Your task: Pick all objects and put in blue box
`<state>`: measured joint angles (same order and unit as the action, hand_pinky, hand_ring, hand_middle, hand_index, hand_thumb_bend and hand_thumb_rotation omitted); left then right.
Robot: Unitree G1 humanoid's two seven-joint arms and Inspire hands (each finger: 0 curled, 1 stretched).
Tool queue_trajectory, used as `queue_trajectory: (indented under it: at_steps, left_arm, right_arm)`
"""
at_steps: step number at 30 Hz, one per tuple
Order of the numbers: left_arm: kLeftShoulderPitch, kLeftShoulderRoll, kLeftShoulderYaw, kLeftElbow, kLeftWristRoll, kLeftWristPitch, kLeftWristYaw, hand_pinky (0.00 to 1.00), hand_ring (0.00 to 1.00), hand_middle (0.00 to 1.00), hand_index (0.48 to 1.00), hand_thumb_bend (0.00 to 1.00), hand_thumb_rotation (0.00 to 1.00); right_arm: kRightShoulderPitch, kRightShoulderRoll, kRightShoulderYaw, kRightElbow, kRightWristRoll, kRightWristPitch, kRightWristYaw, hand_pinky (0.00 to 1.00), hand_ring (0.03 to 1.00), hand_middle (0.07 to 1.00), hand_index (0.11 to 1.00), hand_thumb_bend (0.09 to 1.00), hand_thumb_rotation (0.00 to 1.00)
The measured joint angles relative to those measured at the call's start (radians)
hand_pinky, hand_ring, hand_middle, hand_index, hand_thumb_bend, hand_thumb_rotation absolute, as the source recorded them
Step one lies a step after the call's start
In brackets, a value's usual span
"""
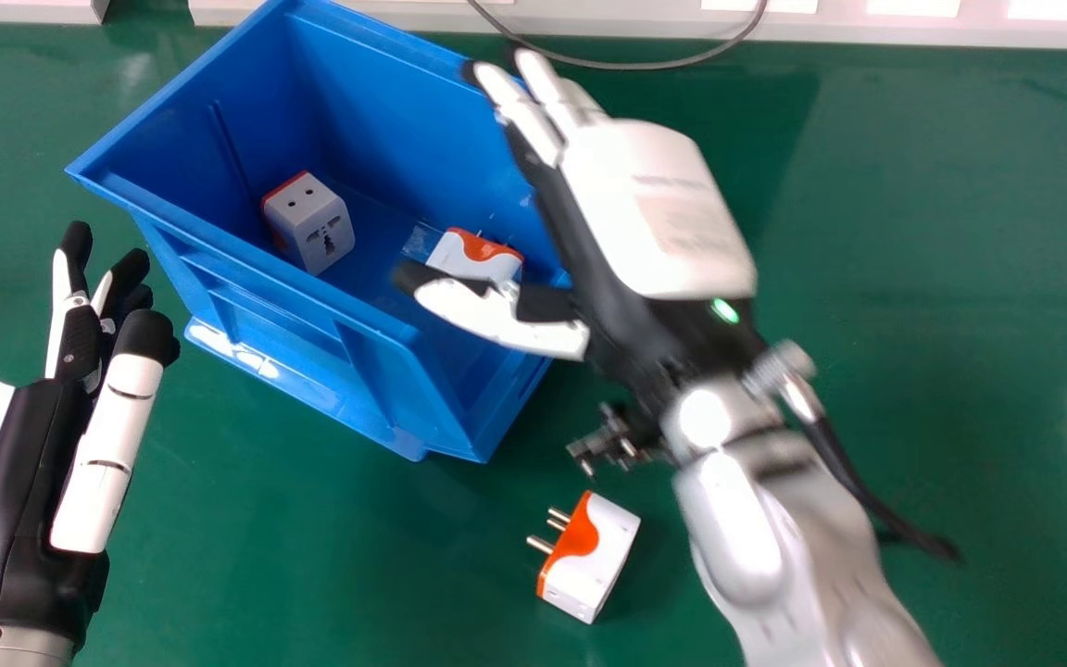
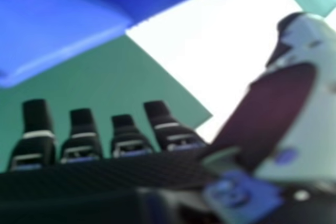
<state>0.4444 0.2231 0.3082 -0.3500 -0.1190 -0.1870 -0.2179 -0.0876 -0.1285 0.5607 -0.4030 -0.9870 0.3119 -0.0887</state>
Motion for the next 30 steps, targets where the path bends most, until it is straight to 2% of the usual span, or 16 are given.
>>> queue_trajectory:
  at_steps: [2,3,5,6,13,19,24,30]
  left_arm:
    - [-0.002,0.002,0.003,0.0,0.0,-0.001,-0.001,0.9,0.98,0.99,0.979,0.64,0.95]
    - [-0.007,0.002,0.002,0.0,0.0,-0.002,-0.006,0.9,0.98,0.99,0.979,0.64,0.95]
    - [0.0,0.003,0.015,0.004,-0.001,-0.004,-0.006,0.9,0.98,0.99,0.979,0.64,0.95]
    - [-0.002,0.004,0.017,0.008,-0.001,-0.005,-0.008,0.9,0.98,0.99,0.979,0.64,0.95]
    - [-0.009,0.004,0.019,0.013,-0.002,-0.009,-0.021,0.9,0.98,0.99,0.979,0.64,0.96]
    - [0.002,0.004,0.027,0.013,-0.01,-0.012,-0.025,0.9,0.98,0.98,0.978,0.64,0.96]
    - [0.003,0.004,0.028,0.013,-0.01,-0.012,-0.029,0.9,0.98,0.98,0.978,0.64,0.96]
    - [0.007,0.004,0.029,0.01,-0.01,-0.009,-0.028,0.9,0.98,0.98,0.977,0.64,0.95]
  right_arm:
    - [0.043,-0.003,-0.004,-0.051,-0.009,-0.001,-0.004,0.8,0.91,0.949,0.901,0.375,0.65]
    - [0.082,-0.01,-0.009,-0.086,-0.026,-0.004,-0.006,0.81,0.91,0.948,0.9,0.374,0.65]
    - [0.192,-0.037,-0.008,-0.157,-0.052,-0.03,-0.022,0.81,0.911,0.946,0.895,0.38,0.67]
    - [0.243,-0.045,-0.013,-0.179,-0.07,-0.038,-0.027,0.8,0.91,0.944,0.89,0.382,0.69]
    - [0.496,-0.079,-0.051,-0.253,-0.118,-0.07,-0.083,0.82,0.913,0.943,0.89,0.377,0.7]
    - [0.713,-0.102,-0.065,-0.305,-0.156,-0.088,-0.079,0.87,0.944,0.976,0.936,0.393,0.72]
    - [0.796,-0.109,-0.054,-0.303,-0.19,-0.105,-0.051,0.88,0.95,0.979,0.943,0.436,0.78]
    - [0.811,-0.105,-0.044,-0.231,-0.202,-0.113,-0.052,0.88,0.948,0.974,0.943,0.459,0.78]
